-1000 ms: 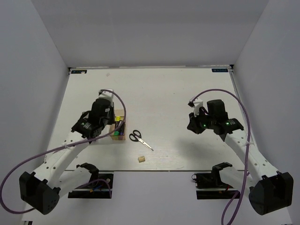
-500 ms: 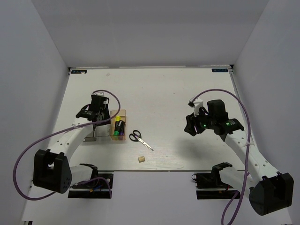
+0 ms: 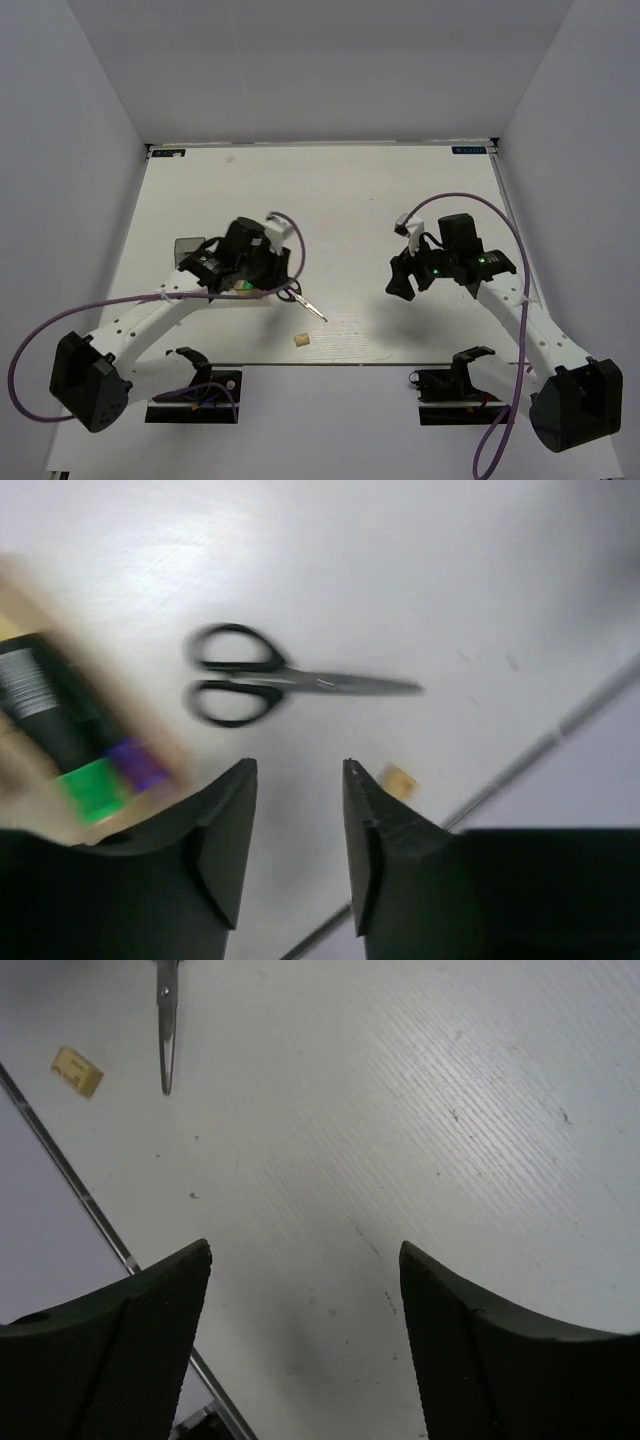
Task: Sort the stationery into containers
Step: Grab a piece of stationery with the left arm
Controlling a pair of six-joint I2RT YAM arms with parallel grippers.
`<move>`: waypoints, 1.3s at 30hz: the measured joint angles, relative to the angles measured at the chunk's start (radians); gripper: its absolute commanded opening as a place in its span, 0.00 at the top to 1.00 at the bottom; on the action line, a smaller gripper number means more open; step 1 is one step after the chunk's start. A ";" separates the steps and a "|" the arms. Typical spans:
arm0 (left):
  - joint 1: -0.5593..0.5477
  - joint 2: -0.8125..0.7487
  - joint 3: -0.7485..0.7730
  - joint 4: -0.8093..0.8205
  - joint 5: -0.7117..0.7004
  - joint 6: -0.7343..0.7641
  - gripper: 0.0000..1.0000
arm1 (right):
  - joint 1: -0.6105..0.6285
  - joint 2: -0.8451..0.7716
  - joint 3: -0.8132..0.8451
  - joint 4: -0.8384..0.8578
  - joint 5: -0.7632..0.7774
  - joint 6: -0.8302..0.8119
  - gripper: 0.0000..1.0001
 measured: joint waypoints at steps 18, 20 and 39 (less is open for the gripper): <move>-0.505 0.332 0.000 -0.029 -0.019 0.118 0.33 | 0.000 0.047 0.000 -0.045 -0.057 -0.060 0.54; -0.511 0.352 0.000 -0.024 -0.039 0.119 0.33 | 0.000 0.047 0.000 -0.045 -0.057 -0.060 0.52; -0.591 0.366 -0.002 -0.016 -0.244 0.108 0.97 | -0.006 0.041 0.000 -0.046 -0.058 -0.049 0.27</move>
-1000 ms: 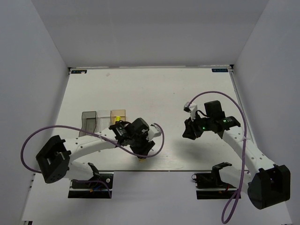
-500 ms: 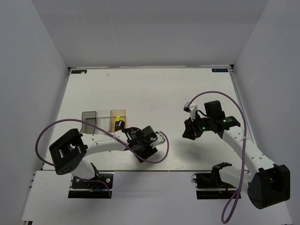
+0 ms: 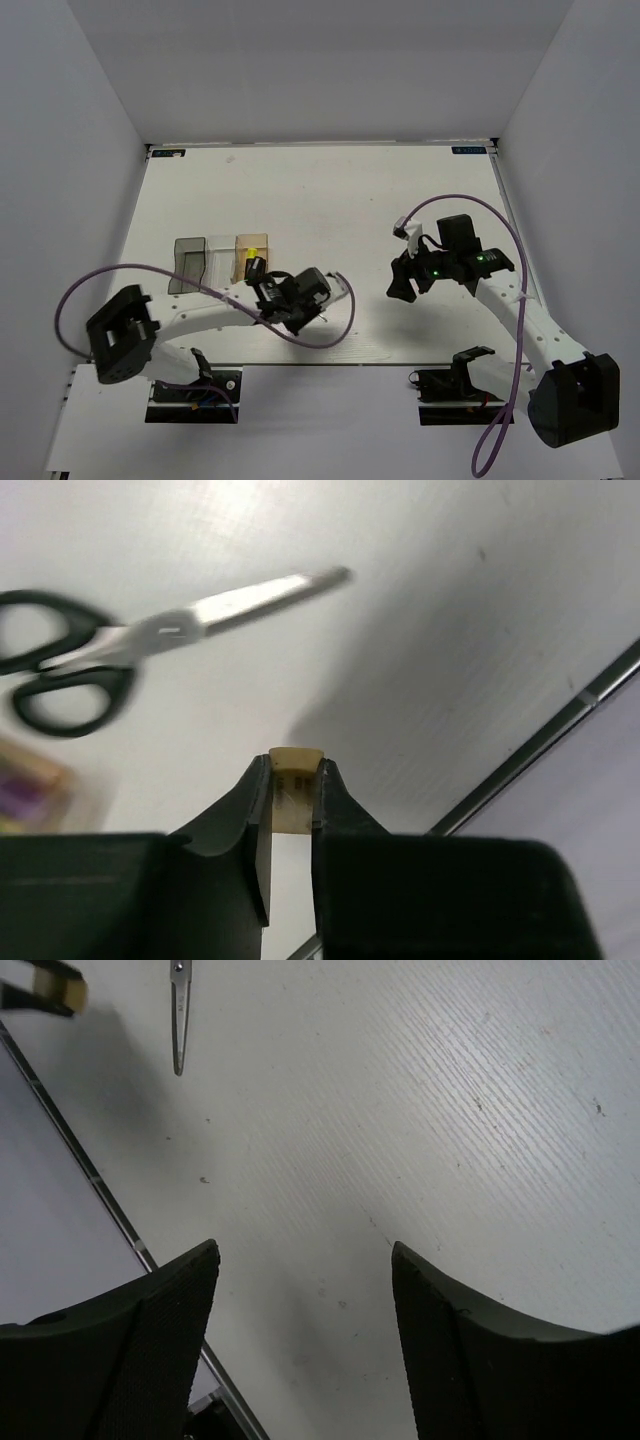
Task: Sort the stationery into containers
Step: Grab a piece of stationery with the left arm, then place the stationery into the container
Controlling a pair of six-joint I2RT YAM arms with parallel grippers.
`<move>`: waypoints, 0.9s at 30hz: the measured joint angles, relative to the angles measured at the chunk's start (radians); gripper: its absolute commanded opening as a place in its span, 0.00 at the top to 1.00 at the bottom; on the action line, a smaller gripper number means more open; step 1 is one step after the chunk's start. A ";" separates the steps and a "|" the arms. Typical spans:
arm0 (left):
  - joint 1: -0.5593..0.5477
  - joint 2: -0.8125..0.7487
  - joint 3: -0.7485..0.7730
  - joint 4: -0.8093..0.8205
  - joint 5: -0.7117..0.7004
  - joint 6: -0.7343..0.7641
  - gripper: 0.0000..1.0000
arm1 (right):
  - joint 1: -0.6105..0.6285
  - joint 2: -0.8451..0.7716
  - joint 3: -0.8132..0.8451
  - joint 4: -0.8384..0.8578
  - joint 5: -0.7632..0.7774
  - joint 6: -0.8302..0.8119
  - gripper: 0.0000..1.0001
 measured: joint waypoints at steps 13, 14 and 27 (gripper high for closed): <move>0.639 -0.389 0.019 -0.064 -0.342 -0.208 0.82 | -0.002 -0.010 0.000 0.002 0.020 0.016 0.93; 0.684 -0.375 0.019 -0.069 -0.342 -0.222 0.81 | -0.002 -0.010 0.000 0.002 0.023 0.019 0.89; 0.845 -0.218 0.025 -0.064 -0.267 -0.256 0.39 | -0.002 -0.010 0.000 0.002 0.039 0.031 0.61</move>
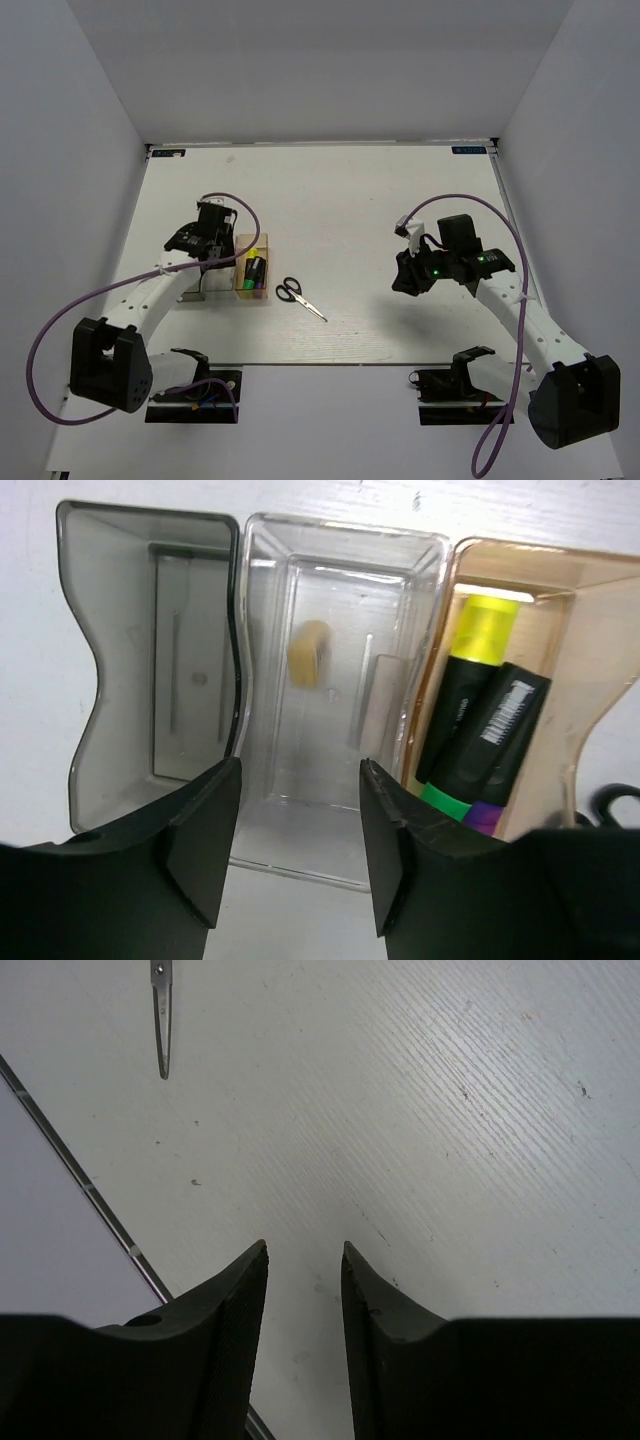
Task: Sort the stationery into containers
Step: Place the stationery into the container, then grab a piece of stationery with the left arm
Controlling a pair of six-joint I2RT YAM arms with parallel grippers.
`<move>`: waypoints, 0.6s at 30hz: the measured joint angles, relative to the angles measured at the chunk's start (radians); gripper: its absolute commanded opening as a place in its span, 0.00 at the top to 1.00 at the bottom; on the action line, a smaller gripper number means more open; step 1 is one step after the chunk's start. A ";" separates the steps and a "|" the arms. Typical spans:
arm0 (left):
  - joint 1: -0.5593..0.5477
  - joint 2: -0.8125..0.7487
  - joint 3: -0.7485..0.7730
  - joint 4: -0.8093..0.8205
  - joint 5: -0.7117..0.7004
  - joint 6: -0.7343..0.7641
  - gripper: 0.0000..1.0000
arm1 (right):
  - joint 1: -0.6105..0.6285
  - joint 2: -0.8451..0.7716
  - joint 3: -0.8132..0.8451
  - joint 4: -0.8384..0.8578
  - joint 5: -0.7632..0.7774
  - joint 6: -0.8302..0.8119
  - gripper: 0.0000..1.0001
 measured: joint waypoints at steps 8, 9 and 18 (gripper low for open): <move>-0.106 -0.057 0.023 0.067 0.138 0.110 0.85 | 0.000 0.000 0.000 0.000 0.000 0.000 0.62; -0.147 -0.057 0.030 0.077 0.189 0.147 0.77 | 0.000 0.001 0.000 0.000 0.000 0.000 0.62; -0.327 0.252 0.270 0.073 0.413 0.303 0.39 | -0.006 0.003 0.000 0.000 0.003 0.000 0.62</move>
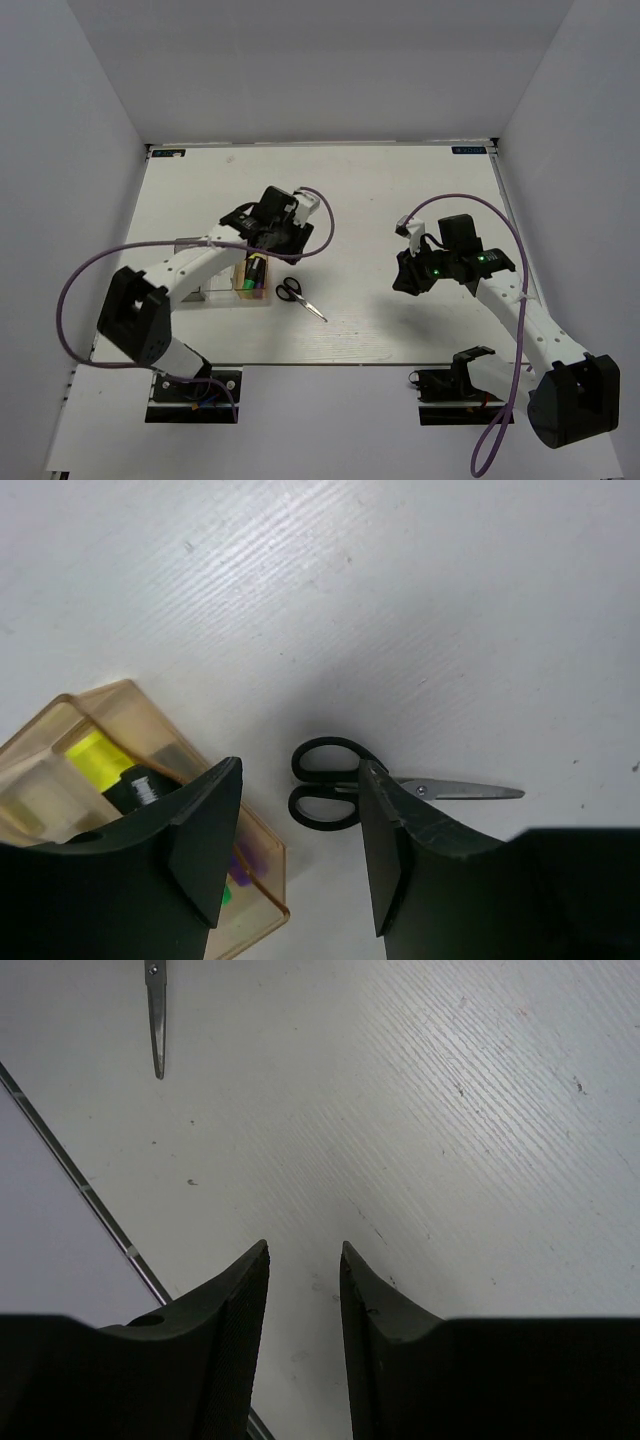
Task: Sort the stationery into containers
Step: Grab a piece of stationery with the left arm
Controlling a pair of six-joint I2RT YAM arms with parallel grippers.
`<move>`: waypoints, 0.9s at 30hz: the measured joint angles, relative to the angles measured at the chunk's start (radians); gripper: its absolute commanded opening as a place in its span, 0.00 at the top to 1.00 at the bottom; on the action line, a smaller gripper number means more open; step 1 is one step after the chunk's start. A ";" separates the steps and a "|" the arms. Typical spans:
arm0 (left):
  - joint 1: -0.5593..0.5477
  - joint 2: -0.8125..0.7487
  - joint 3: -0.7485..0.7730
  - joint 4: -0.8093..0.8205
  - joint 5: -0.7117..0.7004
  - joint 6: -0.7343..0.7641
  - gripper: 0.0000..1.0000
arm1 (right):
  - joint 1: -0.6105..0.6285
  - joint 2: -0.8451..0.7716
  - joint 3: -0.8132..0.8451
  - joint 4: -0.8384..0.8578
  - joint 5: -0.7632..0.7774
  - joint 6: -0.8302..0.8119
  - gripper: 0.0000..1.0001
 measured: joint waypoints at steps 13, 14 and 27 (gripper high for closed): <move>-0.037 0.234 0.077 -0.067 0.008 0.095 0.51 | -0.001 0.000 0.000 0.000 0.001 -0.001 0.62; -0.038 0.236 0.077 -0.069 0.008 0.101 0.51 | -0.001 0.000 0.000 0.000 0.001 -0.001 0.62; -0.038 0.262 0.035 -0.098 0.037 0.180 0.54 | -0.007 0.000 0.000 0.000 0.004 -0.002 0.62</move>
